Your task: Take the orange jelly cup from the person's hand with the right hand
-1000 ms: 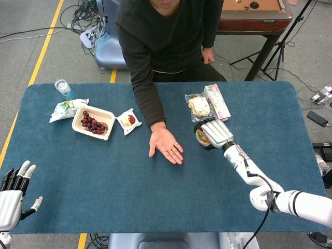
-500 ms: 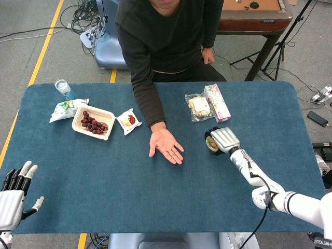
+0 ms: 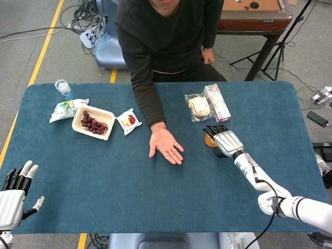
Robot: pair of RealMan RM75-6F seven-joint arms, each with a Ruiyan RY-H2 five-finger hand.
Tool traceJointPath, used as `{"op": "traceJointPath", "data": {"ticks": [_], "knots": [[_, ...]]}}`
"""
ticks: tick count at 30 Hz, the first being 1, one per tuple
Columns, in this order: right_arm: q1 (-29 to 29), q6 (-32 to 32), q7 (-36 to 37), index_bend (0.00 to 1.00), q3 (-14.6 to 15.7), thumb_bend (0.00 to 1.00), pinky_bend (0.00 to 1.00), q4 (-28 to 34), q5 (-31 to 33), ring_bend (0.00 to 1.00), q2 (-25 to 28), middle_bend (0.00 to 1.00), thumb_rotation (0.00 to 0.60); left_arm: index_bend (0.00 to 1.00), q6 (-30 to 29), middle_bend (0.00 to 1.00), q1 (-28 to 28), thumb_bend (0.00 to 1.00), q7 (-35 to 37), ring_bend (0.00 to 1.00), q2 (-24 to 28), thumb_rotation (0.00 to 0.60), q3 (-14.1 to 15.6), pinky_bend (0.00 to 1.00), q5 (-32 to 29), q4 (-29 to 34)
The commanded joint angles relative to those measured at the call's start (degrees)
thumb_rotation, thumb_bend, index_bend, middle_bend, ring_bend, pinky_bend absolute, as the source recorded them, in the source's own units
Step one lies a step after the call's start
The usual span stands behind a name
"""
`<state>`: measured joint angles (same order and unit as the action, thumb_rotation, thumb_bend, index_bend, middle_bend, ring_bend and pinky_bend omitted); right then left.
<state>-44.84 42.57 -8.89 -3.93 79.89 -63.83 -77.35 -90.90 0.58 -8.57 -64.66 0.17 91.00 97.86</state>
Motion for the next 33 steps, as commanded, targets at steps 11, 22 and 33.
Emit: {"op": "traceJointPath", "data": {"ticks": [11,22,33], "knots": [[10.99,16.63,-4.35,0.01,3.18,0.50,0.06,18.42,-5.49,0.00,15.81,0.07,0.600,0.02,0.11,0.00,-0.17,0.30,0.53,0.00,0.23,0.600,-0.34,0.00,-0.46,-0.32],[25.37,35.19,-1.84,0.22,7.57,0.50,0.11,21.25,-14.12,0.05,19.85,0.22,0.600,0.02,1.43,0.00,-1.28,0.30,0.03,0.00,-0.29,0.600,-0.91,0.00,-0.89,-0.48],[34.22,43.80,-0.13,0.22,9.00,0.50,0.11,20.47,-18.12,0.05,20.04,0.23,0.600,0.02,2.44,0.00,-2.28,0.30,-1.03,0.00,-0.82,0.600,-1.24,0.00,-1.04,0.12]]}}
